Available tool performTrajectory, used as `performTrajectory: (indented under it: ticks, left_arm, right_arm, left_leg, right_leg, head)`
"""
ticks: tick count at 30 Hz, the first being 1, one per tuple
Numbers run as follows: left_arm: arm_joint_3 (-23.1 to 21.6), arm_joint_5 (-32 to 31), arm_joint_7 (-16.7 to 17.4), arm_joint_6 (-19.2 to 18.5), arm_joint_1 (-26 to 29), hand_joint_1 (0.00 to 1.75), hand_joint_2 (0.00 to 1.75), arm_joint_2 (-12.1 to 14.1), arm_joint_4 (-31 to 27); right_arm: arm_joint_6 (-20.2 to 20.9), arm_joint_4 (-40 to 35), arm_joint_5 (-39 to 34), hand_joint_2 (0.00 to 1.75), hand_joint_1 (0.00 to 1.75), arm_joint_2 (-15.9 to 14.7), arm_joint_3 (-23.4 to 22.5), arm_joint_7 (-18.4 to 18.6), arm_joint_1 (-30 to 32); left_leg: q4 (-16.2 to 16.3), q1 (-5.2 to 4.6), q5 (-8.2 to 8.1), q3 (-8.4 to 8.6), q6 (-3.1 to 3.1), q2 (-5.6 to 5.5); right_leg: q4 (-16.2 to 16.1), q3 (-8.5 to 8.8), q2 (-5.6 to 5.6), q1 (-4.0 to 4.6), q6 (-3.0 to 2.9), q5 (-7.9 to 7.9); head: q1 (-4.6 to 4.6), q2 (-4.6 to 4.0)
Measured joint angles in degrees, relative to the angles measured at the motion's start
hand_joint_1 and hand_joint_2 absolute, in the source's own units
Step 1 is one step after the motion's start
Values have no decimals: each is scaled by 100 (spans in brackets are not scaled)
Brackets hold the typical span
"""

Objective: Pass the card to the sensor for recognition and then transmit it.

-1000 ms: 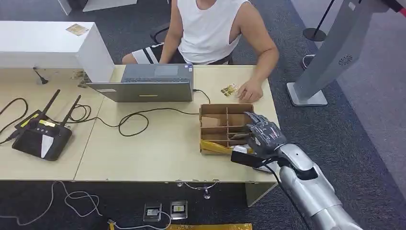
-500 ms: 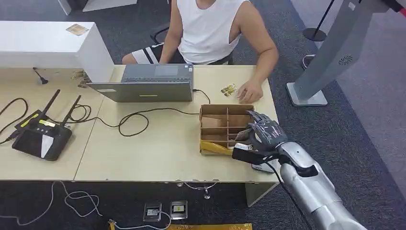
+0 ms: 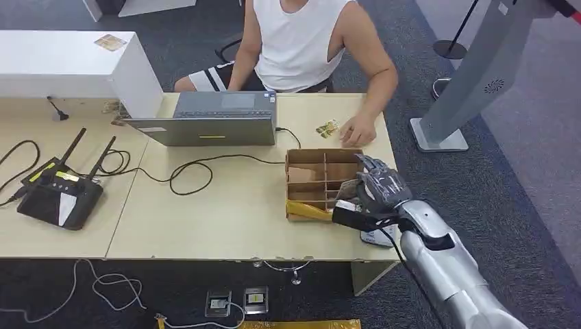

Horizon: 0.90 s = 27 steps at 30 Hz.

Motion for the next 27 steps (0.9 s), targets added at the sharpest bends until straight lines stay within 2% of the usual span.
performTrajectory:
  ticks: [4, 14, 19, 27]
  left_arm:
    - [0, 0, 0, 26, -2, 0, 175, 0, 0]
    - [0, -15, 0, 63, -27, 0, 175, 0, 2]
    - [0, 15, 0, 111, -25, 0, 175, 0, 2]
    - [0, 11, -2, 112, -24, 0, 175, -2, 2]
  right_arm:
    - [-194, 2, -2, 175, 175, 0, -70, 55, -124]
    - [-463, 37, -149, 175, 175, -177, -398, -9, -1166]
    - [-457, -39, -271, 175, 175, -214, -536, -28, -1703]
    - [-476, -42, -374, 175, 175, -219, -664, -28, -2120]
  left_leg:
    - [0, -1, 0, -1, 0, 1]
    - [2, -1, 1, 0, 0, 10]
    - [1, 0, 1, 1, 0, 10]
    - [1, 0, 1, -1, 0, 10]
  right_leg:
    - [0, -1, 7, 0, 0, 1]
    - [0, -7, 16, -1, -2, 7]
    - [1, -6, 17, 0, -2, 7]
    - [1, -6, 16, 1, -2, 7]
  head:
    - [2, 0]
    - [0, 0]
    - [0, 0]
    - [0, 0]
